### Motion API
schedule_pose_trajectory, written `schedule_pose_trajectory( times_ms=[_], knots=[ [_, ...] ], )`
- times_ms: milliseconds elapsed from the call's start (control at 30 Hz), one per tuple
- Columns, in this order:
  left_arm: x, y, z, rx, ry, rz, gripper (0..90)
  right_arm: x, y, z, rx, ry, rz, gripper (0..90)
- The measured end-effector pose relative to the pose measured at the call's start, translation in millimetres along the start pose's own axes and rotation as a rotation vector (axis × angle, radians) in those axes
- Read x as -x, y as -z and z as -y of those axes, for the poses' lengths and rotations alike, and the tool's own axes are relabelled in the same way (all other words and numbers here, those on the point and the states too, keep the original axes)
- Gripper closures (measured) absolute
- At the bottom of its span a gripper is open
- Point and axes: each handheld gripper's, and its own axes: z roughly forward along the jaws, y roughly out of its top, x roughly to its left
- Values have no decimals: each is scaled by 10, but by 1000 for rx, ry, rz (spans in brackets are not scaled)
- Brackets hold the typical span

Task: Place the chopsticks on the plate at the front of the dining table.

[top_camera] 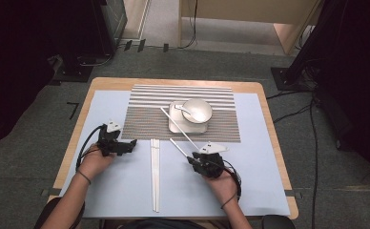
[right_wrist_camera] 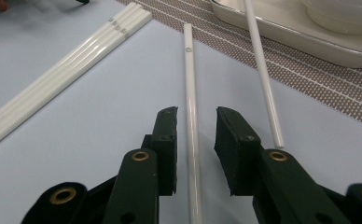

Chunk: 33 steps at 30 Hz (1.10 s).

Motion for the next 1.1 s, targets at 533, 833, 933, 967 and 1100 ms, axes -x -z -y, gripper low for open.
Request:
schedule_pose_trajectory(
  times_ms=[533, 833, 933, 967, 1100],
  knots=[
    [0, 0, 0, 0, 0, 0, 90, 13, -26, 85, -12, 24, 0, 729],
    [1, 0, 0, 0, 0, 0, 90, -25, -33, 104, -5, 74, 34, 762],
    [1, 0, 0, 0, 0, -1, 90, -30, -35, 106, -4, 78, 40, 774],
    [1, 0, 0, 0, 0, -1, 90, -31, -34, 106, -4, 77, 42, 781],
    [1, 0, 0, 0, 0, -1, 90, -22, -37, 106, -1, 72, 45, 812]
  ],
)
